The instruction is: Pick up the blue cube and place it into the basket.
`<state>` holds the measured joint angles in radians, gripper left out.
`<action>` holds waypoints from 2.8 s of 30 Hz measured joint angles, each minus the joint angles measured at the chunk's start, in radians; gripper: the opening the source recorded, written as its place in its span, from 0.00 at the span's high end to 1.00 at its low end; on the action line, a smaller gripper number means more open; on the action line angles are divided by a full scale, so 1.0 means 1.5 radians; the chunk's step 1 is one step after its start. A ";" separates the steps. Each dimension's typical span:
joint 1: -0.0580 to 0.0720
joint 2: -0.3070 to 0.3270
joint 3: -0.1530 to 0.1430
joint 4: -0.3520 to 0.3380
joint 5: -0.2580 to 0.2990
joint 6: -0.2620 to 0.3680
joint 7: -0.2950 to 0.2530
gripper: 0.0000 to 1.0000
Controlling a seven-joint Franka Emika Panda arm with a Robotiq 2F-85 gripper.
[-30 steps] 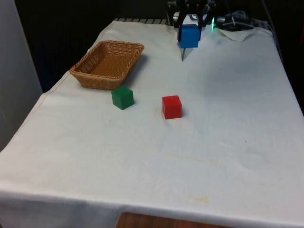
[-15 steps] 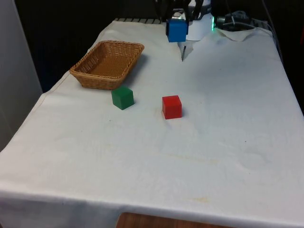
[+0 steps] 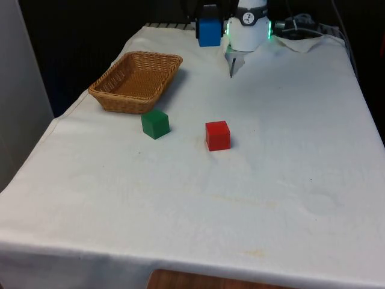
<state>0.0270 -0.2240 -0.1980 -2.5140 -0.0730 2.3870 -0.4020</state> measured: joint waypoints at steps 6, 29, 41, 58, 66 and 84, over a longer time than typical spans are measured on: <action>0.000 -0.014 -0.027 -0.007 0.000 -0.008 -0.026 1.00; -0.001 -0.031 -0.130 -0.018 0.000 -0.009 -0.121 1.00; -0.002 -0.029 -0.193 -0.017 0.000 -0.009 -0.181 1.00; -0.002 0.003 -0.255 -0.009 0.000 0.005 -0.240 1.00; -0.002 0.024 -0.277 -0.009 0.000 0.025 -0.261 1.00; -0.003 0.067 -0.319 -0.027 0.000 0.096 -0.301 1.00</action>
<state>0.0230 -0.1240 -0.6770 -2.5550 -0.0730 2.5310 -0.8530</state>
